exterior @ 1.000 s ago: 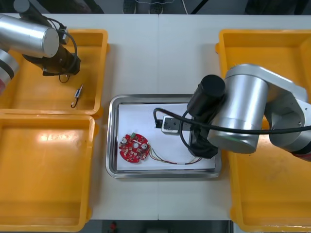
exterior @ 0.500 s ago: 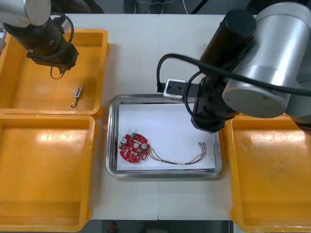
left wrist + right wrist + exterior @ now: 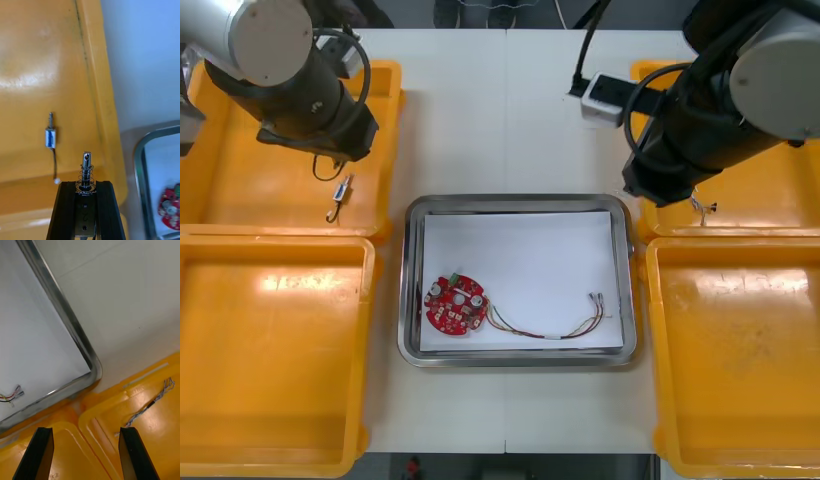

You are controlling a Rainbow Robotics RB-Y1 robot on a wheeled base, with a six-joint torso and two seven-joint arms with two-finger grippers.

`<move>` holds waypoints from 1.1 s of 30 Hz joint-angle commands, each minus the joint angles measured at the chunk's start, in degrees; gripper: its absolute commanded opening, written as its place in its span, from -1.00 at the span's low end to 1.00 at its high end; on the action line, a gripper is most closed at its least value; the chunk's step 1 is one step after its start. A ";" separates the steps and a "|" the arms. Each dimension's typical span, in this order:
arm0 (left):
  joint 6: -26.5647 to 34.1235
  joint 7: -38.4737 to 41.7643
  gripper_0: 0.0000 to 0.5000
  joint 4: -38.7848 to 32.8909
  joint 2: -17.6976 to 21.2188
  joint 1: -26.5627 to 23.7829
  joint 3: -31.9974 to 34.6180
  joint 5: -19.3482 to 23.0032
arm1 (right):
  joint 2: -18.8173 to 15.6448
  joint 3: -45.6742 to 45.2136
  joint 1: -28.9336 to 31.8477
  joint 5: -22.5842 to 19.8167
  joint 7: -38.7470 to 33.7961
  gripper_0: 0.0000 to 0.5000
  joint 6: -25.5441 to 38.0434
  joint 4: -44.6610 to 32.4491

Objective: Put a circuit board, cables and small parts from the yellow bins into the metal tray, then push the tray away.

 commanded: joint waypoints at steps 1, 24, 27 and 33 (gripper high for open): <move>1.52 9.81 -0.99 -5.56 -2.54 0.86 -3.44 0.06 | -2.62 -6.64 -3.79 -0.45 1.04 1.00 0.17 5.24; -12.98 28.97 -0.99 -3.01 -6.93 3.59 -25.58 -9.52 | -3.06 -12.18 -6.16 10.45 -2.04 1.00 0.17 26.25; -15.26 29.41 -0.99 -1.42 -6.93 3.85 -27.08 -10.66 | -1.39 -12.18 -6.25 12.38 -2.48 1.00 0.17 29.06; -19.66 30.38 -0.93 2.27 -7.81 3.85 -28.22 -11.19 | 1.16 -12.36 -6.25 15.46 -3.27 1.00 -1.55 33.19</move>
